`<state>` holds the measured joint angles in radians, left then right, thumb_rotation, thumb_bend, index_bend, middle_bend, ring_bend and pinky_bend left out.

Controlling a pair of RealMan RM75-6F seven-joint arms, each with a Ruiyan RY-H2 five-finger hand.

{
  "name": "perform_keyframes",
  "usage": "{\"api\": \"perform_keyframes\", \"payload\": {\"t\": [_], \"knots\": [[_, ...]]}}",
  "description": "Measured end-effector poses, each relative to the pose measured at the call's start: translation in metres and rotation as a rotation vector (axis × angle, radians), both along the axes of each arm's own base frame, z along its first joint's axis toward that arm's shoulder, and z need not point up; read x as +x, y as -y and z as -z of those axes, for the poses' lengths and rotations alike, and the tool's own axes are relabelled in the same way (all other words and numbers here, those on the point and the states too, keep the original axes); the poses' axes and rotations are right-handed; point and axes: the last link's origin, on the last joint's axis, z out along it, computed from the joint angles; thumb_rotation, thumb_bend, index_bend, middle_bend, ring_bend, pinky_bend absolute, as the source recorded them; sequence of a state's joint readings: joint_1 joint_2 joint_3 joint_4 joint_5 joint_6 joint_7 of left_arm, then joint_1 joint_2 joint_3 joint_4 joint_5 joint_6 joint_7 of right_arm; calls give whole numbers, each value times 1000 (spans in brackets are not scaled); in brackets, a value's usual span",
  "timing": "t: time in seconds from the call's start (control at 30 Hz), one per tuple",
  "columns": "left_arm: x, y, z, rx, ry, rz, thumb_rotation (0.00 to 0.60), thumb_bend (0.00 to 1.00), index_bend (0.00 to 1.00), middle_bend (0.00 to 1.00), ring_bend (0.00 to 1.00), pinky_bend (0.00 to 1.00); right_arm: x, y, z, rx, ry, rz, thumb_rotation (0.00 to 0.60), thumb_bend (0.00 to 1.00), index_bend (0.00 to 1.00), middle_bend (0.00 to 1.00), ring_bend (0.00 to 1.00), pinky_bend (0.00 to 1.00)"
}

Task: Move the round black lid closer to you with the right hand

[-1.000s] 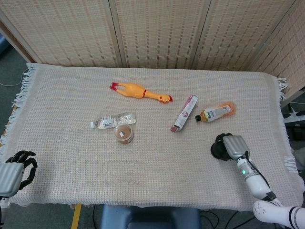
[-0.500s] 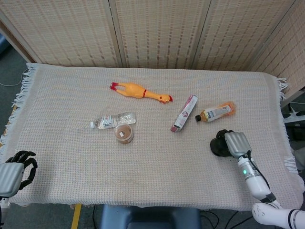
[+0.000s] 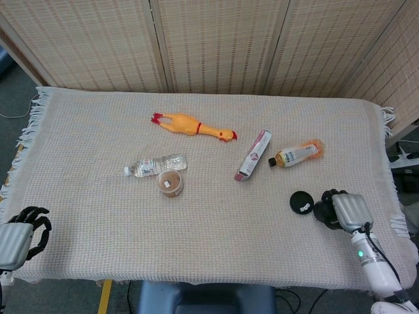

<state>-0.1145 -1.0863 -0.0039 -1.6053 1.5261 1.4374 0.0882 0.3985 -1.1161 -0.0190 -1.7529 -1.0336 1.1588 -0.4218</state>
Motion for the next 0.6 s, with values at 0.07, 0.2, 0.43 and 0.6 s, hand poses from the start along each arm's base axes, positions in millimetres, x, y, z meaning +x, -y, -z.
{"api": "perform_keyframes", "payload": {"t": [0.07,0.2,0.43,0.6], "knots": [[0,0,1,-4,-3,0,600,531,594,296,217,426,-7,-8,1,7,-20,13,600,170,596,414,434,635],[1,0,3,-12,-8,2,600,532,594,296,218,426,-13,-10,5,10,-34,6,600,171,587,414,423,642],[0,0,3,-13,-7,-2,600,531,594,296,218,426,-21,-7,10,19,-45,18,600,170,486,387,352,611],[0,0,4,-16,-9,-3,600,532,594,296,218,426,-24,-7,12,60,-48,46,600,170,329,257,218,477]]}}
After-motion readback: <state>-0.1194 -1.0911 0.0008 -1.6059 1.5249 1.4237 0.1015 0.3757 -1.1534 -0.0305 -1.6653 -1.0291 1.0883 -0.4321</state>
